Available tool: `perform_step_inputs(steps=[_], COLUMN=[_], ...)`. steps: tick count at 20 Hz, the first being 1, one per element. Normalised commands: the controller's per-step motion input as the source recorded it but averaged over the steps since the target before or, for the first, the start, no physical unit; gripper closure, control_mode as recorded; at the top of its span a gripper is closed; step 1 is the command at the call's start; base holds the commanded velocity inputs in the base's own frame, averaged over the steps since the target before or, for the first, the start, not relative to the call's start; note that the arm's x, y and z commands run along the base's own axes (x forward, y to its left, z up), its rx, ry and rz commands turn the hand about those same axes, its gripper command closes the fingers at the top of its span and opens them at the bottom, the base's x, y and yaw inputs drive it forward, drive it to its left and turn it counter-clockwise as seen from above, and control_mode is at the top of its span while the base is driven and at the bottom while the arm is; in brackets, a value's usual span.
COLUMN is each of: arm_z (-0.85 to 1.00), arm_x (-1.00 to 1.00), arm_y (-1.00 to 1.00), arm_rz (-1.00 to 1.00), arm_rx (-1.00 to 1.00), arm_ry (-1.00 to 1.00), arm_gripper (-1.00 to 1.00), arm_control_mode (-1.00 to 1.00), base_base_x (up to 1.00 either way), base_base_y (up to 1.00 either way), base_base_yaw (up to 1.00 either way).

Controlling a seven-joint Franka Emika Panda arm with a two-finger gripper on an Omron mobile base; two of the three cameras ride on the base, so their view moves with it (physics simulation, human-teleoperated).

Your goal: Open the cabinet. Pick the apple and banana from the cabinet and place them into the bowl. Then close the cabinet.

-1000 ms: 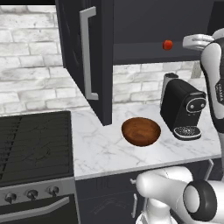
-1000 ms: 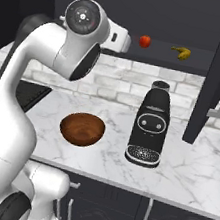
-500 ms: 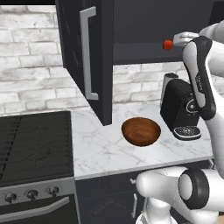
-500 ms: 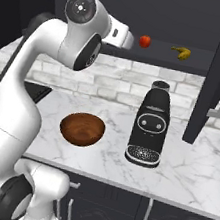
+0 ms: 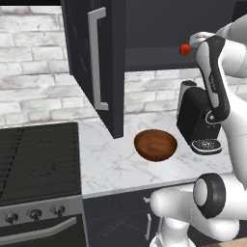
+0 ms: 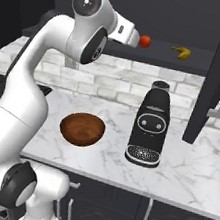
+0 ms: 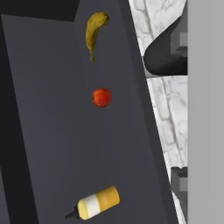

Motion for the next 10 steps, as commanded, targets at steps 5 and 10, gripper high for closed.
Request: perform_step_inputs(steps=[5,10], arm_z=[-0.08,-0.12], arm_x=[0.20,0.21], arm_y=[-0.22,-0.15], arm_rz=[0.00,0.00], arm_rx=[0.00,0.00], arm_ry=[0.00,0.00], arm_gripper=[-1.00,-1.00], arm_control_mode=[-1.00,-1.00], base_base_x=[0.00,0.00], base_base_y=[0.00,0.00], base_base_yaw=[0.00,0.00])
